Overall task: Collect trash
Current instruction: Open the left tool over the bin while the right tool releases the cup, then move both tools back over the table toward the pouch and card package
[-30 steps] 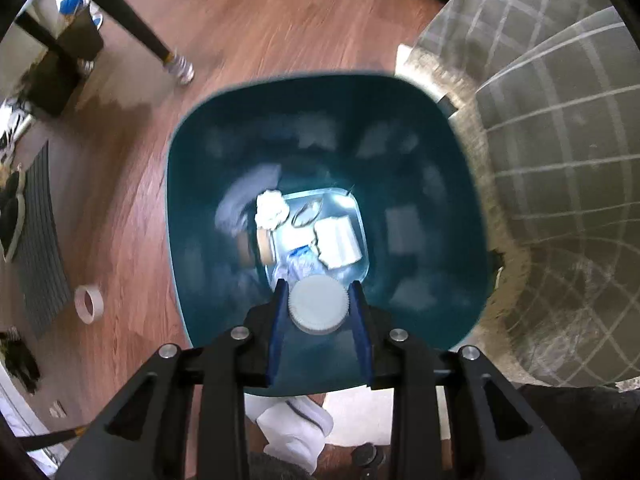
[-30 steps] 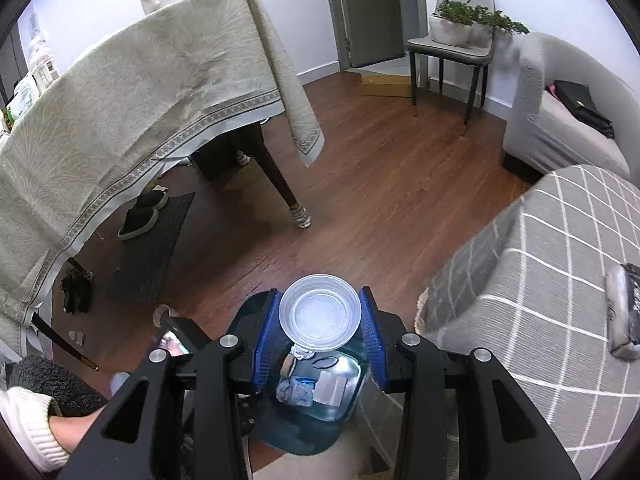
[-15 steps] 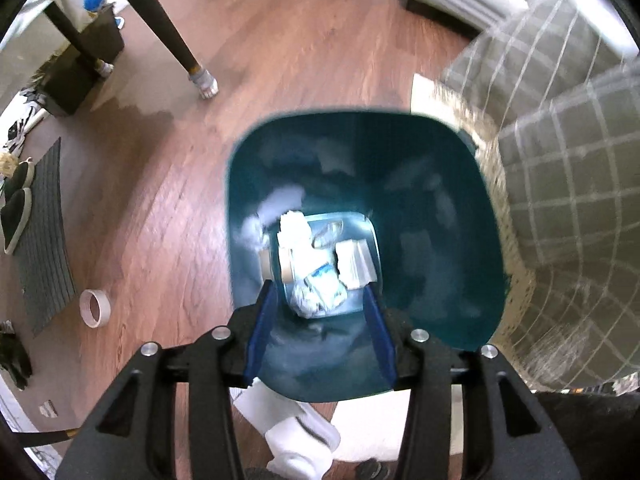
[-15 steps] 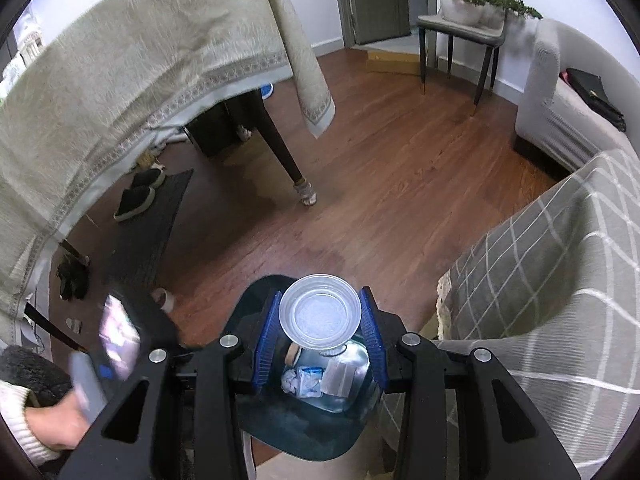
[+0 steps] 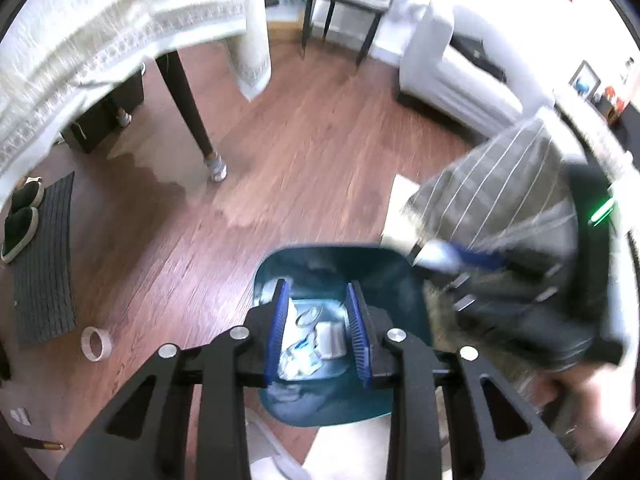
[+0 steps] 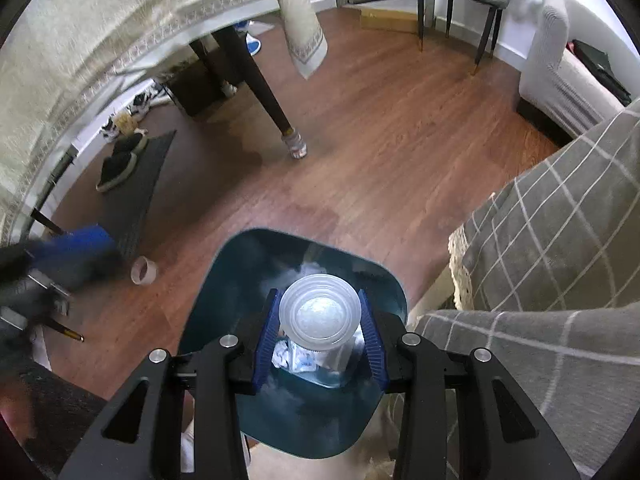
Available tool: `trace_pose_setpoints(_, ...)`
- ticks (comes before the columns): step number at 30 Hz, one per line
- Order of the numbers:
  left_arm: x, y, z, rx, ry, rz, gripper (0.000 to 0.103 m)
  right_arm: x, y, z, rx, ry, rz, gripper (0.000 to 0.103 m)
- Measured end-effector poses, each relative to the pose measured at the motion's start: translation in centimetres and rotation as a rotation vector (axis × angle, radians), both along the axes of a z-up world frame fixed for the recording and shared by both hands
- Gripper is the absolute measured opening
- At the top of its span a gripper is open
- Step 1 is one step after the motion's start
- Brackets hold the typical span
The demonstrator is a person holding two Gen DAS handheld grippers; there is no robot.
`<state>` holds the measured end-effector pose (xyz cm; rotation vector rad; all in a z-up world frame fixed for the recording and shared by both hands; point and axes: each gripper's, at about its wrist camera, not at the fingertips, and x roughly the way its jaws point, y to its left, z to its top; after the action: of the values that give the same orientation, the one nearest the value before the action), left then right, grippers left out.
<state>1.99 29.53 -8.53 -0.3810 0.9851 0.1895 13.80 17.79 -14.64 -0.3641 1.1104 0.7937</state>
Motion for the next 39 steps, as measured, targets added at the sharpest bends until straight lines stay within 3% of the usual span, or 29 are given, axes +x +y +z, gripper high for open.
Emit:
trace_pose_setpoints(10,0.7,-1.9,6.2,0.006,-0.127,-0.012,0.024,-1.4,1.1,-4.0,-0.094,0.055,0.049,0.04)
trace_pose_setpoints(16,0.9,-2.3,8.3,0.004,-0.164,-0.018,0.024,-2.0,0.8,-6.1,-0.145,0.081,0.073,0.04)
trace_pose_setpoints(19,0.9,-2.6,9.1,0.021,-0.179,-0.023,0.024,-2.0,0.2,-6.3,-0.142,0.092,0.071,0.051)
trace_pose_setpoints(20,0.9,-2.7,9.4,0.031,-0.186,-0.025,0.024,-2.0,0.0,-6.1,-0.136,0.094,0.07,0.058)
trace_pose_setpoints(26,1.1,-2.2,10.1,0.022,-0.194,-0.013,0.024,-2.5,-1.0,-3.9,-0.088,0.074,0.068,0.059)
trace_pose_setpoints(39,1.6,-4.4,13.6,0.135,-0.269,-0.025,0.024,-4.6,-2.8,6.3,0.117,-0.071,0.123,0.058)
